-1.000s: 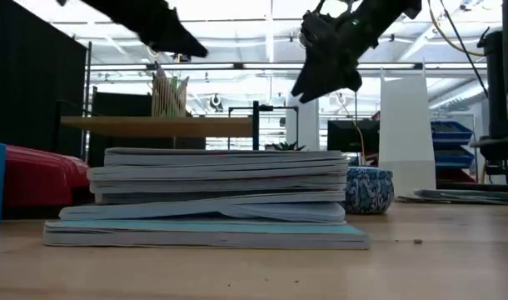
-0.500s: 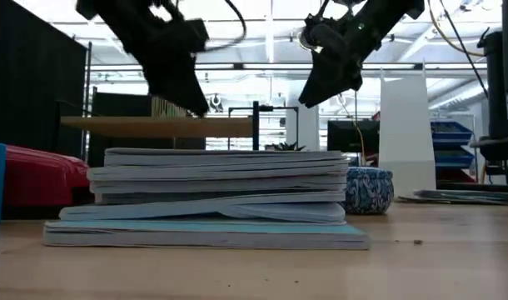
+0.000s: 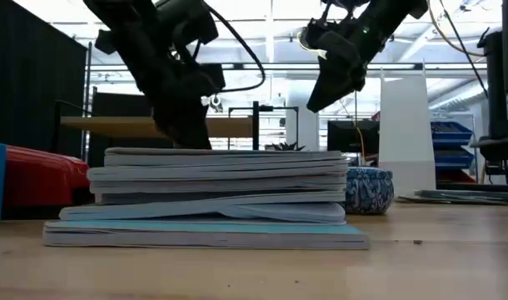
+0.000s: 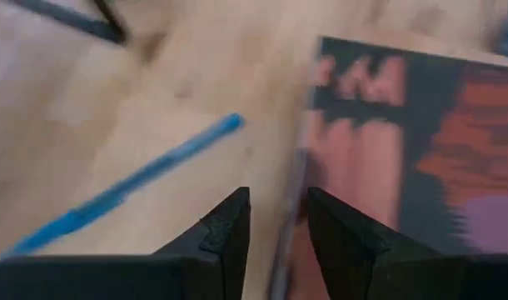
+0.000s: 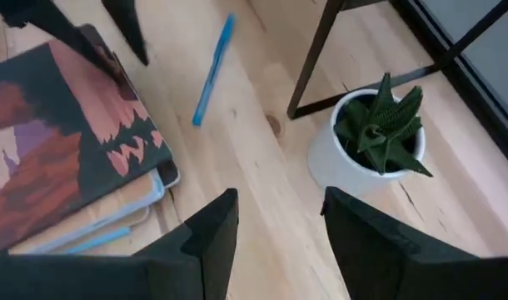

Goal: Stock shelves
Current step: Put the blue pen into the gold pen holder on the shelf

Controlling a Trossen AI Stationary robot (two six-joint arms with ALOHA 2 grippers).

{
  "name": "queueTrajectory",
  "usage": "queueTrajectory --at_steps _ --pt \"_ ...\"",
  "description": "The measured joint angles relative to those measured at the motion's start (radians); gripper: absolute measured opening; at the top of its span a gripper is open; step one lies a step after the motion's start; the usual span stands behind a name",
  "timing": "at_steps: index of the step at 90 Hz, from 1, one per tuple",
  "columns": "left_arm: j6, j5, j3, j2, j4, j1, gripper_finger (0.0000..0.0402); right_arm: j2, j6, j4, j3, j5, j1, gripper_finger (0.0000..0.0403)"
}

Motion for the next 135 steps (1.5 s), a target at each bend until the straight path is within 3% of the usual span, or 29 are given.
queueTrajectory --at_steps 8,17,41,58,90,109,122,135 --pt "0.074 0.074 0.000 0.000 0.062 -0.014 0.0104 0.000 -0.019 -0.001 0.000 0.000 0.000 0.0160" --pt "0.182 0.082 0.029 -0.001 0.076 -0.025 0.0104 0.000 -0.037 -0.003 0.000 0.000 0.000 0.0160" --pt "0.225 -0.194 0.131 -0.004 -0.042 0.024 0.0104 0.000 -0.051 -0.034 0.000 0.000 0.000 0.0160" --pt "0.240 -0.082 0.131 0.044 -0.090 0.072 0.0104 0.000 -0.051 -0.036 0.000 0.004 0.000 0.0160" --pt "0.250 0.043 0.136 0.144 -0.085 0.027 0.0104 0.000 -0.046 -0.037 0.000 0.005 -0.001 0.0160" --pt "0.342 -0.003 0.194 0.144 -0.081 -0.010 0.0104 0.000 -0.042 -0.030 0.000 0.005 -0.003 0.0160" --pt "0.419 -0.116 0.196 0.144 -0.086 0.024 0.0104 0.000 -0.042 -0.026 0.000 0.005 -0.003 0.0160" --pt "0.499 -0.121 0.197 0.149 -0.109 0.077 0.0104 0.000 -0.042 -0.026 0.000 0.005 -0.003 0.0160"
